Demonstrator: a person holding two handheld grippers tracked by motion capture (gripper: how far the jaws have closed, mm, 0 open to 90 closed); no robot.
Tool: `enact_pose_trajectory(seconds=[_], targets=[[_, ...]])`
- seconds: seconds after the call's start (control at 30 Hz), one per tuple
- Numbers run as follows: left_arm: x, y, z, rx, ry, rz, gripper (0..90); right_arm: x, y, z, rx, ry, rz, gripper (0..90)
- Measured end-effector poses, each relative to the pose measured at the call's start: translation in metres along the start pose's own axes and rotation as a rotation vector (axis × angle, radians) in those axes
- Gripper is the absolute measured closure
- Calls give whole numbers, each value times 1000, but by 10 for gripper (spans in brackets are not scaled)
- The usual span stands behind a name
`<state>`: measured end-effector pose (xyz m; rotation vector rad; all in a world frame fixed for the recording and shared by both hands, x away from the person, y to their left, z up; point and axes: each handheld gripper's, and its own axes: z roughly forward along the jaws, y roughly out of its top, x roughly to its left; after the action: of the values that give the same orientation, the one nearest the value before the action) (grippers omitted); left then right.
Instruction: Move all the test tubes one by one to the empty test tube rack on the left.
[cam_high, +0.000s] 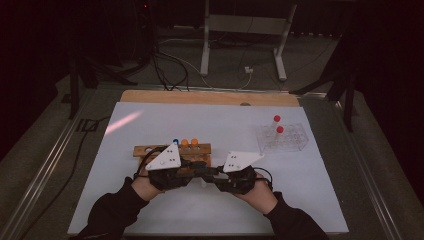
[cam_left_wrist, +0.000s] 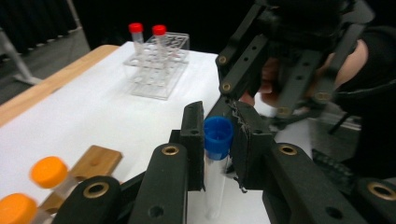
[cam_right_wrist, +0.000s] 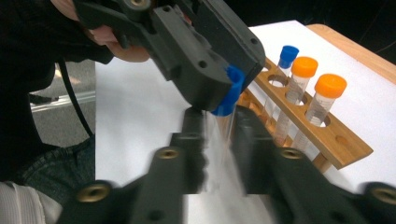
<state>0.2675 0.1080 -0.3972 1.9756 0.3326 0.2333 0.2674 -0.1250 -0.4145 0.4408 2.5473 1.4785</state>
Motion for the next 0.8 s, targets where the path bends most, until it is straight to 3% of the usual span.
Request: enact_pose_trajectory(seconds=[0.13, 0.33, 0.57, 0.8], targets=[[5, 2, -8, -5, 30, -7, 772, -1, 1, -3, -28, -24, 10, 517], [15, 9, -29, -20, 110, -6, 772, -8, 2, -11, -67, -70, 50, 296], [27, 15, -63, -45, 225, -1, 772, -14, 5, -16, -84, -57, 93, 48], [45, 7, -78, -25, 337, -19, 772, -15, 6, -20, -96, -82, 88, 0]])
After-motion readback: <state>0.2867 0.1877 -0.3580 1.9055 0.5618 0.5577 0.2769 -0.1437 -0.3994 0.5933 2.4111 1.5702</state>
